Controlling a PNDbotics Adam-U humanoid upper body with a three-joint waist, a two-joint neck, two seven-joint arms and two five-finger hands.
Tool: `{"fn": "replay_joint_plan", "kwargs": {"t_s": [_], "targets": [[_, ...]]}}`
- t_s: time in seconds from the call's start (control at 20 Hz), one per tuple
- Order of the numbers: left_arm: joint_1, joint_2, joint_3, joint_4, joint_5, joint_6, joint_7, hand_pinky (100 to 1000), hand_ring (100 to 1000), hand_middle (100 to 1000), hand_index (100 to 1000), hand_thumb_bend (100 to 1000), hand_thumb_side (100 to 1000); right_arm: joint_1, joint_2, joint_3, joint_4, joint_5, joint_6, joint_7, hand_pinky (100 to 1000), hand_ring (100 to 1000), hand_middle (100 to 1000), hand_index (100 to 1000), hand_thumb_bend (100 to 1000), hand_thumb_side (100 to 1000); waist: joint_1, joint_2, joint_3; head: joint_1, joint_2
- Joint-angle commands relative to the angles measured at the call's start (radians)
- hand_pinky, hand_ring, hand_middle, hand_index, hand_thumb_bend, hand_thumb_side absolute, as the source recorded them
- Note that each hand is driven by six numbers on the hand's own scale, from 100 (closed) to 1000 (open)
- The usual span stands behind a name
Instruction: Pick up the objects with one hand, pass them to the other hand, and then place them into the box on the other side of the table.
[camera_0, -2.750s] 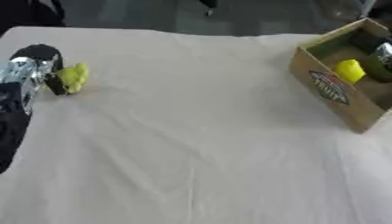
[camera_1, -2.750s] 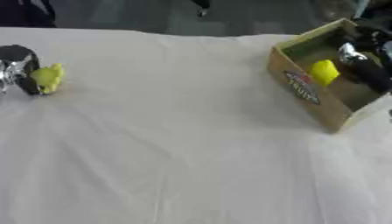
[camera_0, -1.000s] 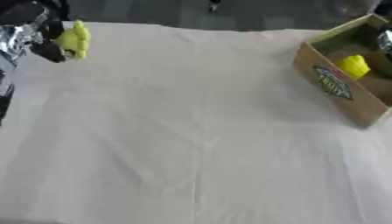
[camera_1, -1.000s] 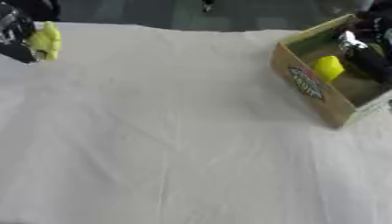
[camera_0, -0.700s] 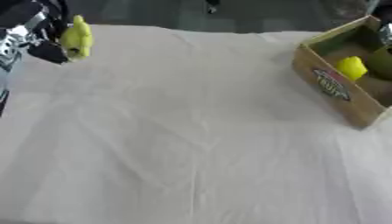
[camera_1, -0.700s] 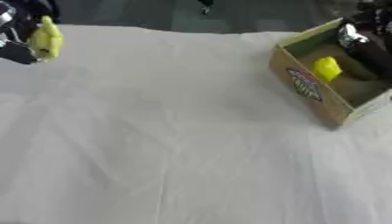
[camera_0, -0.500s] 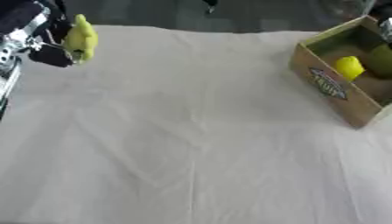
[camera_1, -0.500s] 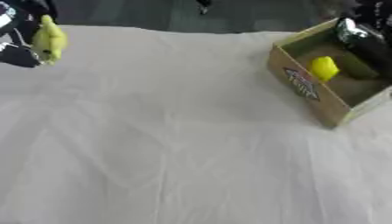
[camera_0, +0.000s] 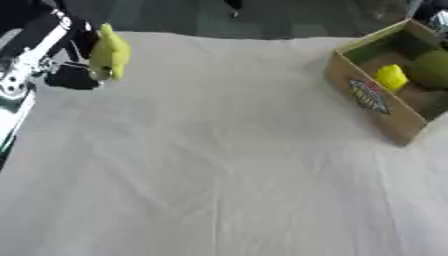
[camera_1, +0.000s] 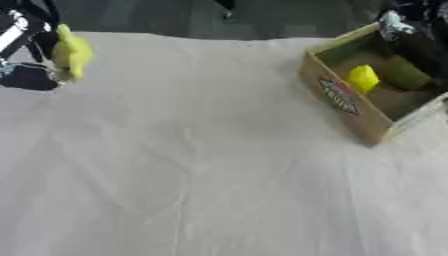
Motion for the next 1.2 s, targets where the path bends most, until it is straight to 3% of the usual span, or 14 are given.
{"fn": "replay_joint_plan", "kwargs": {"t_s": [0.05,0.35,0.6,0.9,1.2], "targets": [[0.008,-0.038,-0.006,-0.043,0.030,-0.005,0.059,441,447,403,450,100,100,-0.019,-0.044,-0.004,-0.053,-0.005,-0.008,0.012,1000,874,818,915,100,602,-0.002,-0.025,-0.001,-0.004,-0.005],[0.058,-0.168,-0.007,-0.032,-0.033,-0.032,0.240,437,442,403,451,100,100,-0.047,-0.056,0.032,-0.134,0.023,-0.014,0.085,996,871,820,907,100,584,-0.008,-0.023,-0.004,-0.011,-0.005],[0.081,-0.247,-0.003,0.007,-0.124,-0.055,0.347,435,442,403,452,100,100,-0.094,-0.044,0.070,-0.143,0.057,-0.039,0.170,989,871,822,905,100,595,-0.010,-0.024,-0.005,-0.018,-0.003],[0.104,-0.320,0.008,0.037,-0.196,-0.059,0.438,430,438,401,450,100,100,-0.152,-0.009,0.133,-0.143,0.112,-0.059,0.257,980,872,827,902,100,600,-0.017,-0.026,-0.006,-0.023,0.003],[0.112,-0.360,0.014,0.046,-0.303,-0.064,0.494,436,445,405,454,100,100,-0.225,0.036,0.208,-0.143,0.197,-0.027,0.324,968,873,832,899,100,584,-0.024,-0.031,-0.008,-0.028,0.013]]}}
